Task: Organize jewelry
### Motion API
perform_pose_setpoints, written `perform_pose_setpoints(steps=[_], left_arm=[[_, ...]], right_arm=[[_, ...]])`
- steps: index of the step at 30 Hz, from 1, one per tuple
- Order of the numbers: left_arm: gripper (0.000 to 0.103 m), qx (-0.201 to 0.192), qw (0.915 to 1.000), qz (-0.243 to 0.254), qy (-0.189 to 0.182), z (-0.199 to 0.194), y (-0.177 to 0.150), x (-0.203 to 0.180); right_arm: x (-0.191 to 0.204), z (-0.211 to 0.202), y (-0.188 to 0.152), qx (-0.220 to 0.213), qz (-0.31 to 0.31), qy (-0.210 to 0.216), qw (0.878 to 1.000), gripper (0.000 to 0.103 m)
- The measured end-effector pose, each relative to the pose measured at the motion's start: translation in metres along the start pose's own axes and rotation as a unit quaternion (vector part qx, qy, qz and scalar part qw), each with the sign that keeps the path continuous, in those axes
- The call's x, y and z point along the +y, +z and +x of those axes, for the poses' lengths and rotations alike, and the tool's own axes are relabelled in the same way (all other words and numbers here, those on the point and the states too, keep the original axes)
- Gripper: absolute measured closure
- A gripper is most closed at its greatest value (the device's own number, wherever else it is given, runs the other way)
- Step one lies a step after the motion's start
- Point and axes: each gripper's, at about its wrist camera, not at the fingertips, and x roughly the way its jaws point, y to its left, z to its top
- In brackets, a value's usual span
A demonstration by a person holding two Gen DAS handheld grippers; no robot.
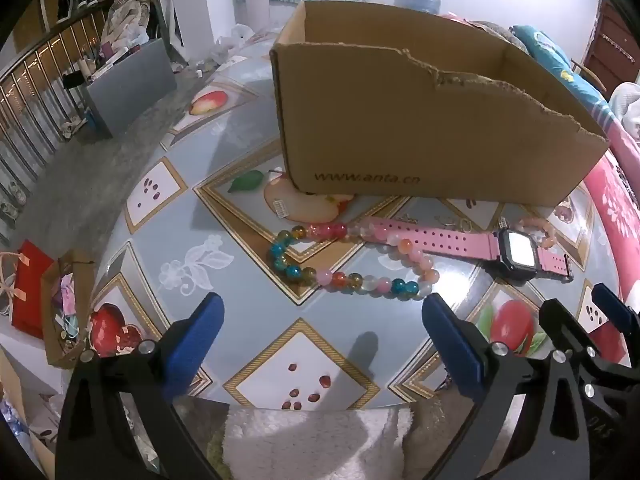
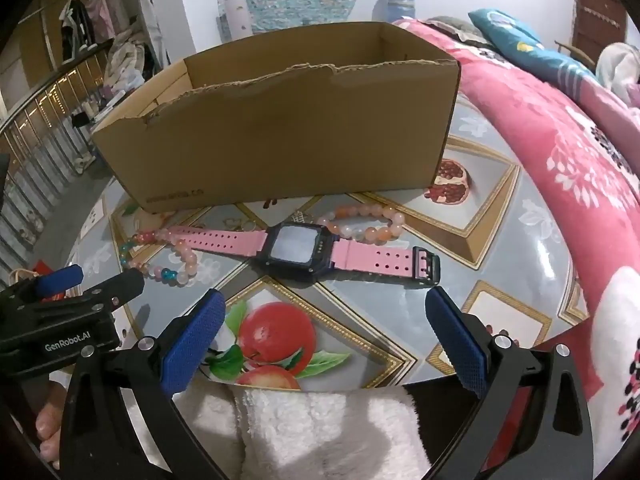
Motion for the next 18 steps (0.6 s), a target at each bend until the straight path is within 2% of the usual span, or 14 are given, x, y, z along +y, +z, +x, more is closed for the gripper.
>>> perform_pose_setpoints(steps=[18], left_arm=[[0.006,0.0,1.0,0.002,0.003,0.0028,-0.0046,-0.0041]], right_arm=[[0.0006,-0.0004,0.0033,-0.003,-0.007,-0.003,1.0,0.007]])
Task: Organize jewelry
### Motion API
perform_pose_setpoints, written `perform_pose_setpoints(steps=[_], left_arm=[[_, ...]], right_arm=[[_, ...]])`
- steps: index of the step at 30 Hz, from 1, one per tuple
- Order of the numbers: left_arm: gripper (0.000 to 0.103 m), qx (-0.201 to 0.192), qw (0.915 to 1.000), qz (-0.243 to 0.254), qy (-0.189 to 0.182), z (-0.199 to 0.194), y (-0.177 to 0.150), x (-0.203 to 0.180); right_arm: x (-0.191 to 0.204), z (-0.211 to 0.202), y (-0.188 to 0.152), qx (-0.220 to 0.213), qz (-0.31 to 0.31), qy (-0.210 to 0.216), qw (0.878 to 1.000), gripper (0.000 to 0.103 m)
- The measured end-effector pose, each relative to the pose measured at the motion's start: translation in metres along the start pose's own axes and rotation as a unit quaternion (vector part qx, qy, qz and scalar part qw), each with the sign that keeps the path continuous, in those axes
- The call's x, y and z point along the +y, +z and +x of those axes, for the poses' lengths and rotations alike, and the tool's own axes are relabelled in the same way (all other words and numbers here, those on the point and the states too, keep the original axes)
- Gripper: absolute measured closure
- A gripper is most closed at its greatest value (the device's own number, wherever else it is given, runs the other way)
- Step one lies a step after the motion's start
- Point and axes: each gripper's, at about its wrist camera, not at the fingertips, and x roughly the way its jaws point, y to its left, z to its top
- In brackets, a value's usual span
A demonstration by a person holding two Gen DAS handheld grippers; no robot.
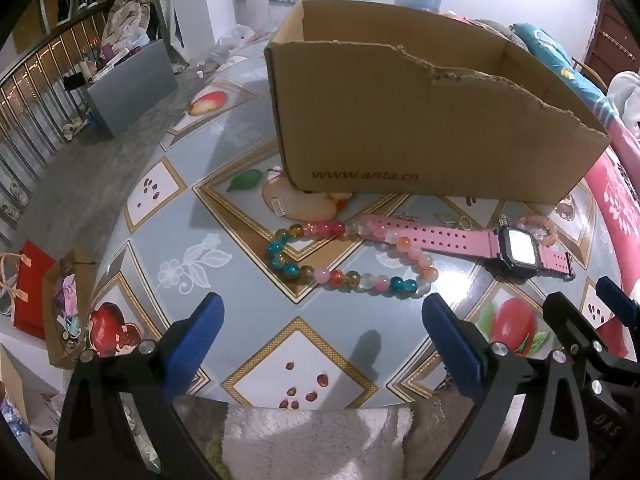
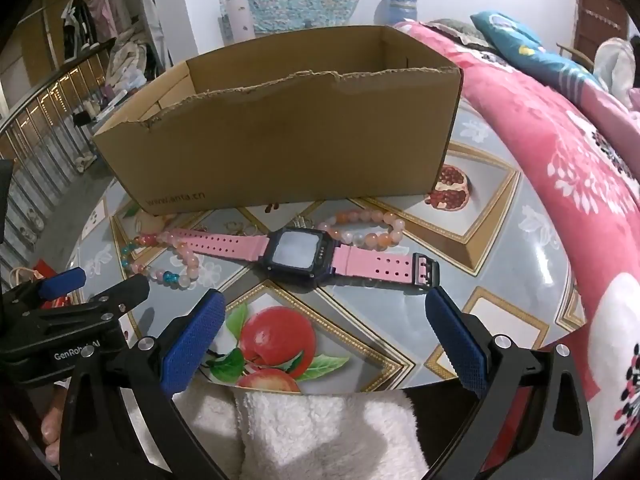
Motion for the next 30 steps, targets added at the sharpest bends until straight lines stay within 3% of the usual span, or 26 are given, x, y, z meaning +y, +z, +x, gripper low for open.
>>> perform_pose_setpoints(steps=[30], left_arm=[[0.006,-0.002,1.0,-0.001,0.001,-0.0036,0.001,0.0002]], right_arm=[[0.0015,-0.0015,-0.0001,-0.001,-0.002,-0.001,1.0,0.007]])
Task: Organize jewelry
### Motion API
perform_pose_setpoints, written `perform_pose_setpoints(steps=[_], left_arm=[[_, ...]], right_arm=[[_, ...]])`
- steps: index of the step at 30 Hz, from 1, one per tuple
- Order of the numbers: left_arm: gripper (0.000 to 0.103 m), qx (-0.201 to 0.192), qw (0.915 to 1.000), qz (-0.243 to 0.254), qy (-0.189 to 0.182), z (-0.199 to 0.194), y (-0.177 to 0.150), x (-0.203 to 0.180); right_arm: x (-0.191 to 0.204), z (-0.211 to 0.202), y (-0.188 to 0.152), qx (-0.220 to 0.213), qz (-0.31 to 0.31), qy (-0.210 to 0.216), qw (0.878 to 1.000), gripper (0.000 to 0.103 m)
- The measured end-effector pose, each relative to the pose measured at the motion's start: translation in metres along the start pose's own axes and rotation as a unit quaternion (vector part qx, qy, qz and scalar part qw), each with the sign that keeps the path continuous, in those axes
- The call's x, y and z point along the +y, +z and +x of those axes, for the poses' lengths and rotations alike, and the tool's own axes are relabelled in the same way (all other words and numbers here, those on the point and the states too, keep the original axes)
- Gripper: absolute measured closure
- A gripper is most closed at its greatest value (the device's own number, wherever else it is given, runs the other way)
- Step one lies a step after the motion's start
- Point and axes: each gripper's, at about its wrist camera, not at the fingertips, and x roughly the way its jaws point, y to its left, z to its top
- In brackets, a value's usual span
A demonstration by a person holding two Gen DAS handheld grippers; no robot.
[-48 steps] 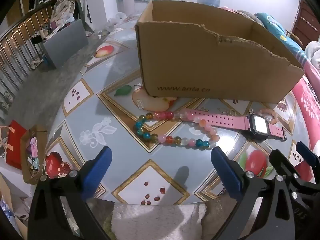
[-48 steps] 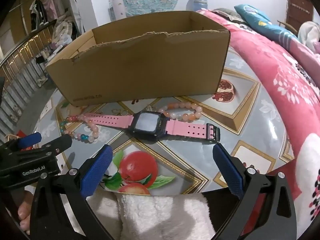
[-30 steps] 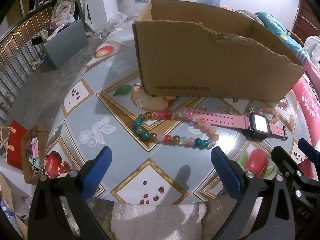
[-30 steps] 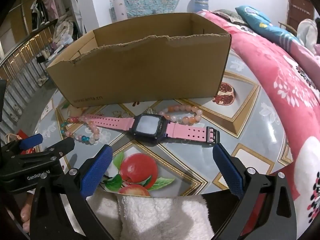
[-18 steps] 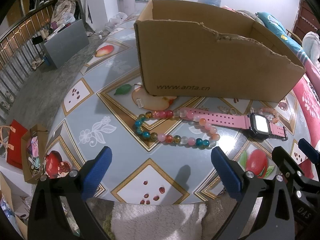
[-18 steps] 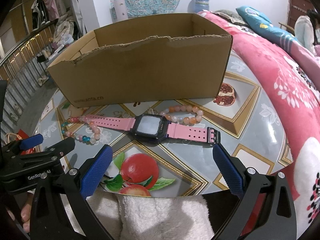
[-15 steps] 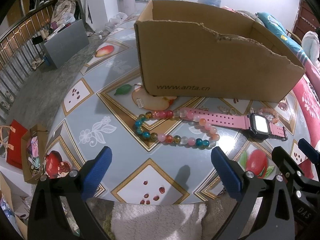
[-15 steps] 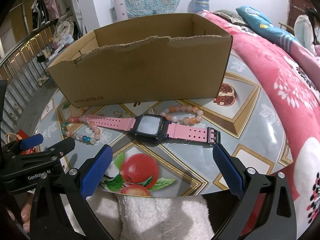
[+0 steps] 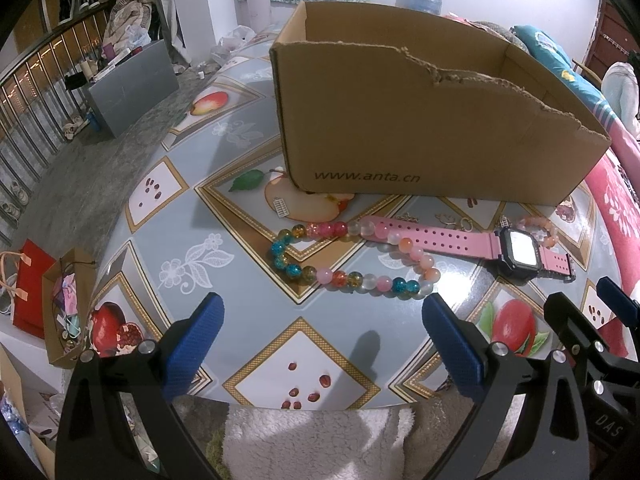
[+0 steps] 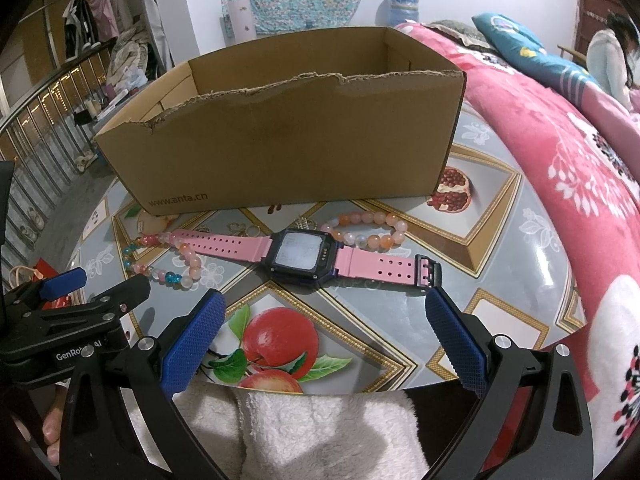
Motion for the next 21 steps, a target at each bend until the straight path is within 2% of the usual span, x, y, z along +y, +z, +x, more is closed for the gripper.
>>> perform_pose_setpoints(steps=[21], left_arm=[[0.006,-0.001,1.0,0.0,0.0,-0.0007,0.0009,0.0009]], right_arm=[[-0.0002,-0.0002,-0.0002,0.0,0.001,0.001,1.0,0.007]])
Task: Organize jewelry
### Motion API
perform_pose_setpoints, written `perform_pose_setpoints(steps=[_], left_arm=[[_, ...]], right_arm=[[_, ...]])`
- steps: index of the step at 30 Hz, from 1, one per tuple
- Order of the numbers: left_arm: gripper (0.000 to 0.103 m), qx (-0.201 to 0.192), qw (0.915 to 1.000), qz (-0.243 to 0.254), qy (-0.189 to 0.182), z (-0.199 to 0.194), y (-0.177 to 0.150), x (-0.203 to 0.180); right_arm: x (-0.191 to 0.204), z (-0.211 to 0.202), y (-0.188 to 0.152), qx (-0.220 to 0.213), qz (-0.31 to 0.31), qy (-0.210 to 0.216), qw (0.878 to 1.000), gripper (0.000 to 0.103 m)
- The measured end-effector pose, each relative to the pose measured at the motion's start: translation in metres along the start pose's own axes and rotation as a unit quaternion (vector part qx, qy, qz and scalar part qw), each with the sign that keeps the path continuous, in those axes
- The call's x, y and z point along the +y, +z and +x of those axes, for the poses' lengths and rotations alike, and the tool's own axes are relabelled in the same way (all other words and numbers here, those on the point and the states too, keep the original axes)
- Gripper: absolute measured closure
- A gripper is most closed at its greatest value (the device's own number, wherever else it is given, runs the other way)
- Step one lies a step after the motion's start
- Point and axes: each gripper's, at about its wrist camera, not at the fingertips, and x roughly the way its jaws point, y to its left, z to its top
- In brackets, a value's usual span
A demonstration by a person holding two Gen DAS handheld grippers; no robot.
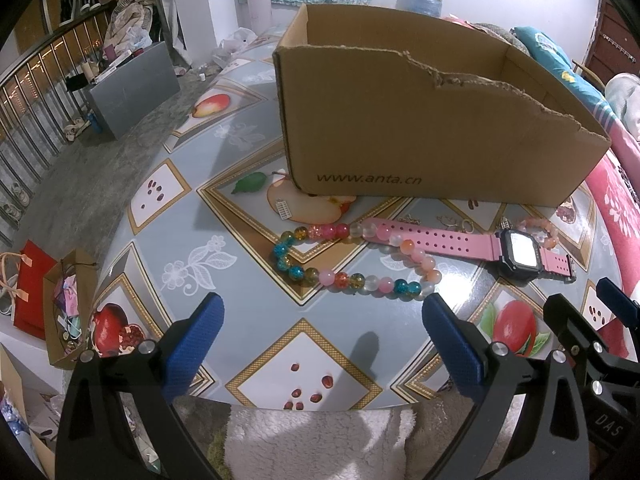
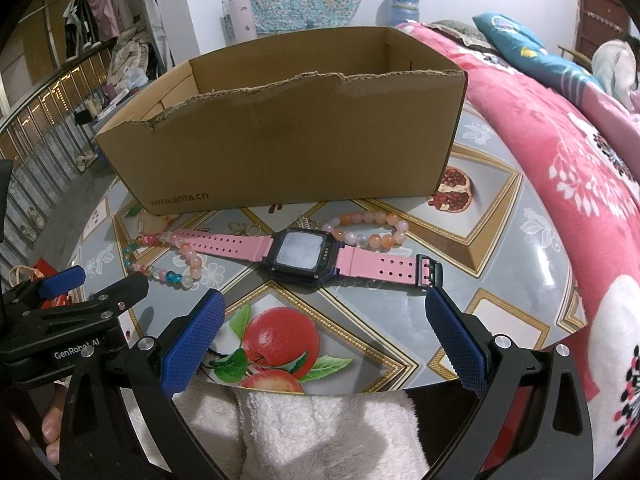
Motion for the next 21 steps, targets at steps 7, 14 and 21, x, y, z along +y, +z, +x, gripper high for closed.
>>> perform_pose_setpoints(steps=[7,14,21], left_arm=[[0.006,-0.001,1.0,0.0,0.0,-0.0004,0.0,0.0002],[0.006,-0.001,1.0,0.0,-0.001,-0.0016,0.0011,0.0005],[0.006,-0.001,1.0,0.0,0.0,-0.0026,0.0044,0.0015]], right_arm=[[0.0015,0.0002,-0.0004,-0.001,0.0,0.0,1.0,0.007],[0.0045,-0.0002,-0.001,-0.002,-0.001,0.001,1.0,0.007],[0.0045,0.0002,-0.0006,-0.002,-0.001,0.004,1.0,0.007]])
